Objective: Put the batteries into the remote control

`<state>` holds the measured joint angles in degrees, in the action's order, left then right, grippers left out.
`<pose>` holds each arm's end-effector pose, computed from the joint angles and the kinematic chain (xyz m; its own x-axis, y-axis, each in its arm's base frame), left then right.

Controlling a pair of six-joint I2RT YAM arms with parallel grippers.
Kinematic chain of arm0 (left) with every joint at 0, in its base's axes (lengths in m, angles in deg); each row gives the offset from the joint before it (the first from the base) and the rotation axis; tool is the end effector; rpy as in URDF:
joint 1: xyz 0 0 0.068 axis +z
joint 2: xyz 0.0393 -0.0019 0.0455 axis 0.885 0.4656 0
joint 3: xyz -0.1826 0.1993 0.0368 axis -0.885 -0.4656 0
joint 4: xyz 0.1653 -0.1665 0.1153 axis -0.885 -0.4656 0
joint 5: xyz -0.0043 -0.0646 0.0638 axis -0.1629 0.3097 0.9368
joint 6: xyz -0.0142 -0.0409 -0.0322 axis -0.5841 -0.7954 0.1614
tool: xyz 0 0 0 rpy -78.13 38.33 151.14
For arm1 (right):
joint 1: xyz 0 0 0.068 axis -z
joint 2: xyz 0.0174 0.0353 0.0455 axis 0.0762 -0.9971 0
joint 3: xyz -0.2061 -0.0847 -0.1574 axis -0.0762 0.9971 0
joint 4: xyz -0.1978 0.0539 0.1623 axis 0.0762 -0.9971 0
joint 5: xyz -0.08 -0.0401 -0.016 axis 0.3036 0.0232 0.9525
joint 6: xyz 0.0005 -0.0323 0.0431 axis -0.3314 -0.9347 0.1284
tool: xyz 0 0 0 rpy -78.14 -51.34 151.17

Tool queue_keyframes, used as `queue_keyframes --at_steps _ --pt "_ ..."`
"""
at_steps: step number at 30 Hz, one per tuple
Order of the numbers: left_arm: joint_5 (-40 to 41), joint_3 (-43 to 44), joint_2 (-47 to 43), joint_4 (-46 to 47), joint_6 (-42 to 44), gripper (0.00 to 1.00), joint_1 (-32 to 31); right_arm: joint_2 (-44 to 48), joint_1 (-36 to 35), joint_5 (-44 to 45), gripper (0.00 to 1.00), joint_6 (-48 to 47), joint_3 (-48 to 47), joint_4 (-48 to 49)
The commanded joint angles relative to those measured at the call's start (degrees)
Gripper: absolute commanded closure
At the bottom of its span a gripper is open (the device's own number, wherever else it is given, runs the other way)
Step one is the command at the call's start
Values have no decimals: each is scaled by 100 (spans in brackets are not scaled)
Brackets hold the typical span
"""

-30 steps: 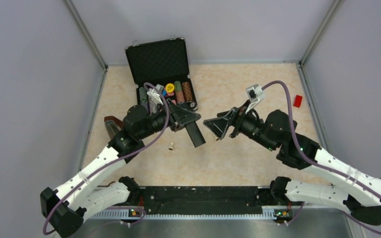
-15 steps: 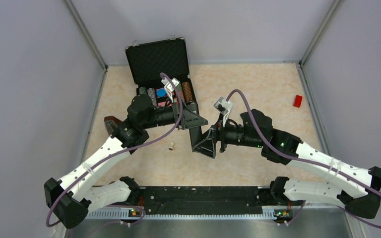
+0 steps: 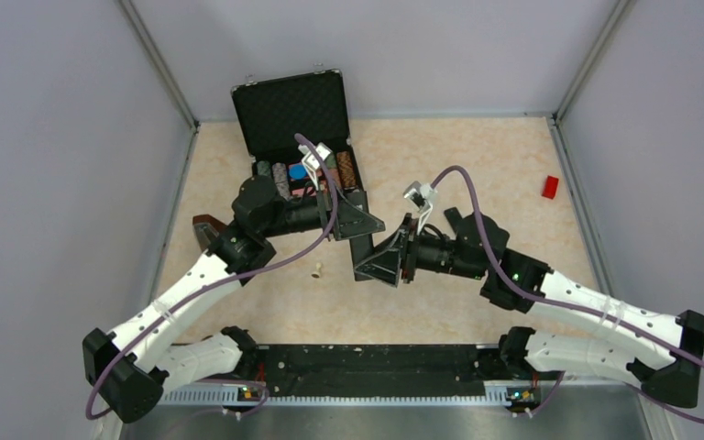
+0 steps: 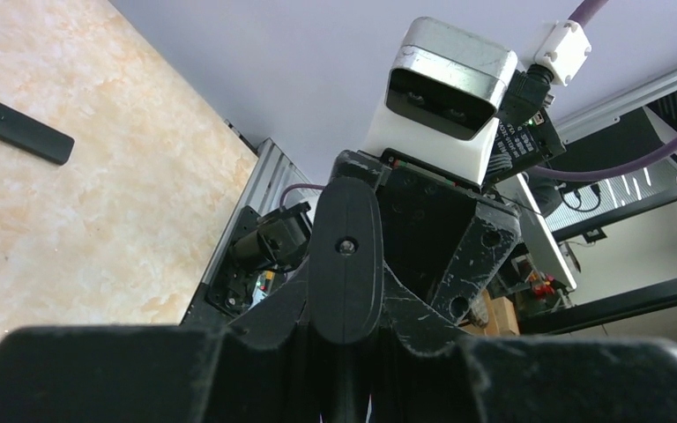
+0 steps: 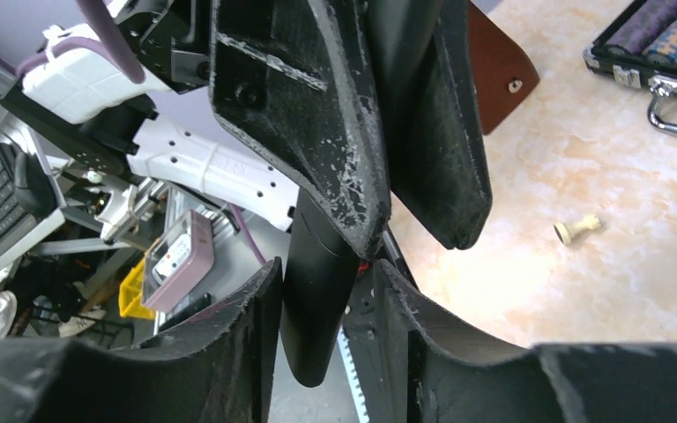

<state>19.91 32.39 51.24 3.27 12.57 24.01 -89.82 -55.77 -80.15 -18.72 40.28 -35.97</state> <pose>0.1692 -0.1641 0.3855 -0.7881 -0.1631 -0.5935 0.5953 0.0434 -0.8024 0.1008 0.1942 0.3610 -0.5882 0.1016 -0.8023 -0.7678 0.2413 0.5935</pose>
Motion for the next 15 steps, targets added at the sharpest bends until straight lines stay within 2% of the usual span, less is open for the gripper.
queue_keyframes --at_steps 1,2,4,7,11,12,13,15 --pt "-229 5 -133 461 -39 100 9 167 25 260 64 255 104 621" --pt "-224 11 -128 453 -42 100 9 175 22 268 70 270 119 629" --pt "-172 19 -124 451 -48 94 9 162 28 286 80 290 131 609" --pt "-69 14 -158 363 53 81 9 153 24 307 88 273 131 532" --pt "230 -5 -279 -21 451 57 7 184 22 559 94 281 156 443" --pt "275 -11 -316 -113 533 48 7 200 27 615 95 267 157 415" --pt "359 -8 -350 -218 602 32 9 209 28 695 95 246 157 382" --pt "540 -4 -419 -418 734 15 9 216 25 832 96 199 134 292"
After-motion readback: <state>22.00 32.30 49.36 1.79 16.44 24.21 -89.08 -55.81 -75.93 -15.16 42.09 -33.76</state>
